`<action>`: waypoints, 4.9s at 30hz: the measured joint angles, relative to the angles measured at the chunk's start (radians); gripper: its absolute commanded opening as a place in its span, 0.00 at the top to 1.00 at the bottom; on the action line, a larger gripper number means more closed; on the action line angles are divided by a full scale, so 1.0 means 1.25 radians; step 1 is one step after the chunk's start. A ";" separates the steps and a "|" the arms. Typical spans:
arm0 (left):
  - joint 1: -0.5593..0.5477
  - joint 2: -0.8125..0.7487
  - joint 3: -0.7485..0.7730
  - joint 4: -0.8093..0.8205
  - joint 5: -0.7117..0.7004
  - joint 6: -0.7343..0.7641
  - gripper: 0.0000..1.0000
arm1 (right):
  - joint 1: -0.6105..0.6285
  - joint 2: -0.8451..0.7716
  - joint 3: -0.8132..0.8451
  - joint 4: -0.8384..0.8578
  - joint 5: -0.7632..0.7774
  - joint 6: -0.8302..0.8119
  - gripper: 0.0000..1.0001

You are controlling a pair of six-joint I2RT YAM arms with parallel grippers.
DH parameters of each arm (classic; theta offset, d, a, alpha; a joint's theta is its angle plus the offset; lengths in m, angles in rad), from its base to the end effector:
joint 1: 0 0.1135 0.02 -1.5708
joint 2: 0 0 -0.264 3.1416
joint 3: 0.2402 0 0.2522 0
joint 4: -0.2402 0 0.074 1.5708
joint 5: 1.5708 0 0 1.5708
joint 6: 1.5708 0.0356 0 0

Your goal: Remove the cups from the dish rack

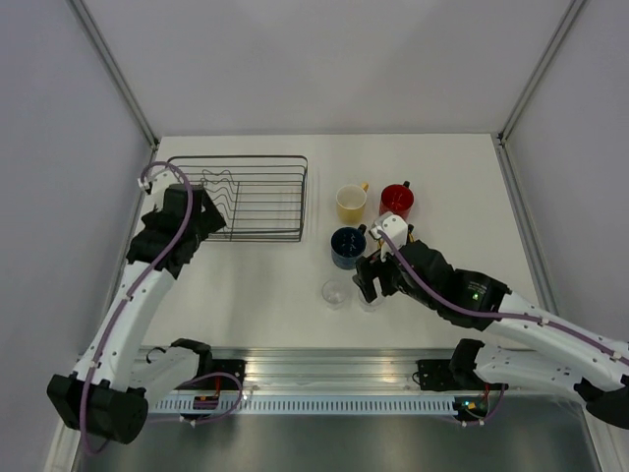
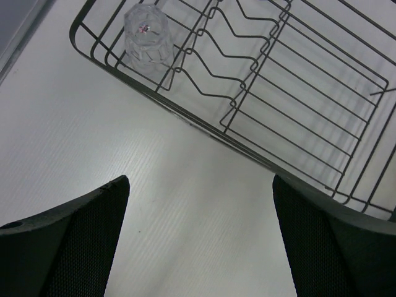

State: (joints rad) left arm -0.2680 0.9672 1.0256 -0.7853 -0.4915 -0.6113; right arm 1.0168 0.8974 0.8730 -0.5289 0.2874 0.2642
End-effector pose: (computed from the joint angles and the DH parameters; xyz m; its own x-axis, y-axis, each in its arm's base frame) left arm 0.1876 -0.0341 0.3350 -0.4636 -0.3974 -0.7919 -0.4551 0.8737 -0.1720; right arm 0.1105 0.1594 0.3170 -0.4467 -0.2461 -0.8602 -0.5926 0.8017 0.0784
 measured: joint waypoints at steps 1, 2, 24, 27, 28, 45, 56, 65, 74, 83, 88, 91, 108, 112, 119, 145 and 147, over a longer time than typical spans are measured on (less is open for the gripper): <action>0.022 0.024 0.012 0.005 0.002 0.004 0.00 | 0.000 -0.007 -0.004 0.001 0.000 -0.003 0.14; 0.043 0.049 0.023 0.013 0.005 0.011 0.00 | 0.000 -0.015 -0.009 0.003 0.000 -0.004 0.14; 0.359 0.590 0.308 0.081 0.257 0.242 0.02 | 0.000 -0.108 -0.030 0.047 -0.081 -0.005 0.10; 0.367 0.630 0.343 0.060 0.255 0.245 0.03 | 0.000 -0.111 -0.031 0.049 -0.096 -0.005 0.06; 0.370 0.637 0.350 0.058 0.255 0.246 0.03 | 0.000 -0.112 -0.032 0.050 -0.103 -0.005 0.06; 0.384 0.711 0.370 0.043 0.255 0.246 0.24 | 0.000 -0.131 -0.040 0.059 -0.128 -0.005 0.02; 0.384 0.734 0.370 0.041 0.251 0.244 0.50 | 0.000 -0.135 -0.040 0.059 -0.127 -0.005 0.02; 0.385 0.730 0.370 0.041 0.255 0.244 0.98 | 0.000 -0.135 -0.040 0.059 -0.127 -0.005 0.02; 0.385 0.628 0.370 0.034 0.278 0.244 0.98 | 0.000 -0.148 -0.040 0.059 -0.110 -0.005 0.02; 0.353 0.440 0.370 0.060 0.501 0.244 0.98 | 0.000 -0.222 -0.097 0.117 0.030 0.047 0.02; 0.258 0.387 0.370 0.108 0.694 0.238 0.98 | -0.001 -0.271 -0.148 0.155 0.113 0.094 0.02; 0.185 0.374 0.368 0.152 0.821 0.211 0.98 | -0.001 -0.290 -0.149 0.166 0.146 0.110 0.02; -0.218 0.229 0.081 0.712 1.107 -0.163 0.98 | -0.001 -0.429 -0.145 0.192 0.016 0.114 0.18; -0.284 0.210 -0.017 0.894 1.082 -0.276 0.98 | -0.002 -0.438 -0.118 0.196 -0.083 0.110 0.29; -0.407 0.202 -0.100 1.095 1.000 -0.376 0.98 | -0.002 -0.402 -0.069 0.227 -0.210 0.125 0.43; -0.517 0.234 -0.221 1.340 0.848 -0.519 0.82 | -0.001 -0.349 -0.059 0.266 -0.289 0.092 1.00; -0.519 0.235 -0.225 1.346 0.841 -0.522 0.61 | 0.000 -0.349 -0.059 0.264 -0.286 0.090 1.00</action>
State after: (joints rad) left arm -0.9169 1.2606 0.7444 0.8974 0.5598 -1.2636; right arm 1.0164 0.4610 0.7990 -0.1993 -0.0704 0.3771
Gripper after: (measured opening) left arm 0.561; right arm 0.046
